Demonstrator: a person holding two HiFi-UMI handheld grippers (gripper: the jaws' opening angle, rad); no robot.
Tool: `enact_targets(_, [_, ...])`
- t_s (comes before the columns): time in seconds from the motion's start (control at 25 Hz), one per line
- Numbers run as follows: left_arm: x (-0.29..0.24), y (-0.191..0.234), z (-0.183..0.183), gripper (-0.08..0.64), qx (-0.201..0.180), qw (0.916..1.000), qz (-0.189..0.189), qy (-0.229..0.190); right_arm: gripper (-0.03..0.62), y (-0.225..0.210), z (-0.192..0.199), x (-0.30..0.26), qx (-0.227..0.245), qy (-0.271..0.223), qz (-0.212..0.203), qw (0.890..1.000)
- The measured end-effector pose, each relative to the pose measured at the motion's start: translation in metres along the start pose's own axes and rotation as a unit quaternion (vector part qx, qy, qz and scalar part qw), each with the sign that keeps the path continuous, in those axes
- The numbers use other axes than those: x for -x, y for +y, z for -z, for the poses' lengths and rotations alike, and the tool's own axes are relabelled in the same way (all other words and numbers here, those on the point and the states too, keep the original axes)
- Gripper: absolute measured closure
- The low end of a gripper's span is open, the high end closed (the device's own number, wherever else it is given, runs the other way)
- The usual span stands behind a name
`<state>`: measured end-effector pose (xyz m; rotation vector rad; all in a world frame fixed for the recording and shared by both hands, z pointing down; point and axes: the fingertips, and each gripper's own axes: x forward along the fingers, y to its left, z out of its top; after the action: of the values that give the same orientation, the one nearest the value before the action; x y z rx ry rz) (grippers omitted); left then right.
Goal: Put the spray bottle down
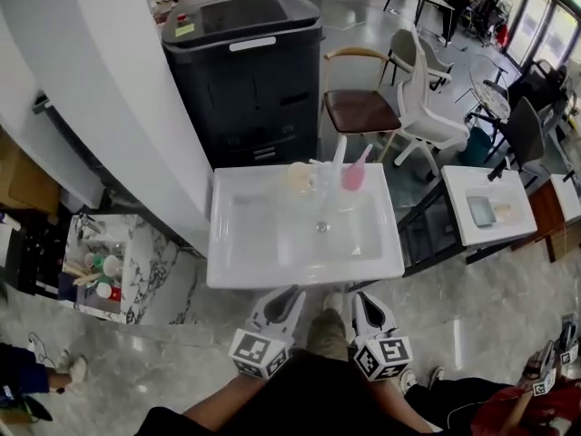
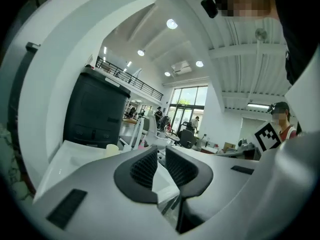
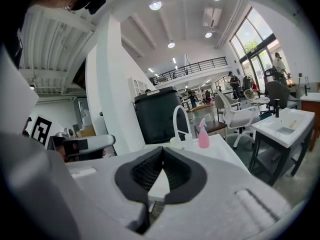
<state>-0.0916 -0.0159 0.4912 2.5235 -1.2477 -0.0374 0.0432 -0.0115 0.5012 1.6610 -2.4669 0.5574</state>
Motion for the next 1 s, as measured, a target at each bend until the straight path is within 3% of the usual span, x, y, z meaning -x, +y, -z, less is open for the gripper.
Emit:
enact_targets(0.12, [0.025,0.0,-0.002,0.52,-0.025,0.9997,-0.005,-0.004,0.594,0.02,0.001,-0.002,0.014,-0.005,-0.013,1.0])
enact_targets(0.44, [0.056,0.029,-0.004,0.531,-0.044,0.998,-0.045,0.002,0.595,0.064,-0.002,-0.016,0.066,-0.01,-0.043,0.997])
enact_targets(1.0, [0.029,0.03,-0.004,0.534,-0.035,0.9984,-0.044,0.004,0.595,0.035,-0.011,-0.021,0.085,-0.012,-0.021,0.996])
